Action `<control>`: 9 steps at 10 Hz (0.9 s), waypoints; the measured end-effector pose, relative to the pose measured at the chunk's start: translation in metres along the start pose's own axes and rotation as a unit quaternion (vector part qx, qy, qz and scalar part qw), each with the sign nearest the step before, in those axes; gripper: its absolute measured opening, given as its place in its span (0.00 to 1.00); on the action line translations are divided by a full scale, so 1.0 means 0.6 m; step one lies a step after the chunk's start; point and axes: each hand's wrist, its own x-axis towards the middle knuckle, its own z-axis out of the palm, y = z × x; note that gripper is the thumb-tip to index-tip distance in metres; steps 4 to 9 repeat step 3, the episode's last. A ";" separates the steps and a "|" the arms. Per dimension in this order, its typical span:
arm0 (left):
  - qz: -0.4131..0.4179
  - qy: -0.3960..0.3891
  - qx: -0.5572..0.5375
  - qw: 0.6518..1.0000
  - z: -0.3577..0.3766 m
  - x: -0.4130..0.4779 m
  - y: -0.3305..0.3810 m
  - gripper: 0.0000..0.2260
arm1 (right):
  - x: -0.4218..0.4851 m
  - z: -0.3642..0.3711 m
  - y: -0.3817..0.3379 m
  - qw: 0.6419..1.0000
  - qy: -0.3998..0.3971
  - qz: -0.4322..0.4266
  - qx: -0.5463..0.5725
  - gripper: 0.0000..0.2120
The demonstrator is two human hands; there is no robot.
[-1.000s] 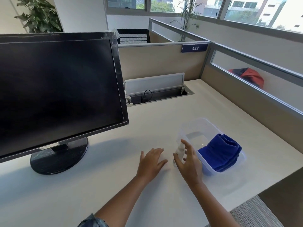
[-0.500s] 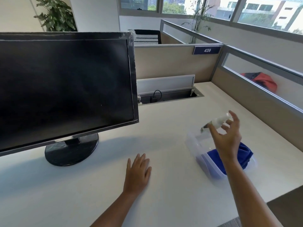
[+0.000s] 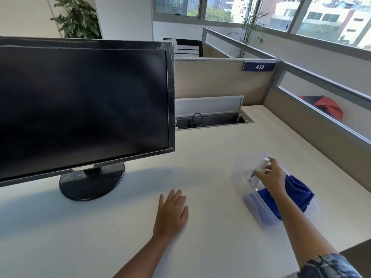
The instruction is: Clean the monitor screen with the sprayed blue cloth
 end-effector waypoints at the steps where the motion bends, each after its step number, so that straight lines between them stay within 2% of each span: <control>1: -0.001 0.007 -0.001 1.000 -0.002 -0.001 -0.002 0.14 | -0.007 0.003 -0.005 1.000 -0.010 -0.019 -0.016 0.33; 3: 0.008 0.019 -0.013 1.000 0.009 -0.002 -0.006 0.14 | -0.019 -0.012 -0.024 0.996 -0.019 -0.057 -0.059 0.35; 9: 0.008 0.019 -0.013 1.000 0.009 -0.002 -0.006 0.14 | -0.019 -0.012 -0.024 0.996 -0.019 -0.057 -0.059 0.35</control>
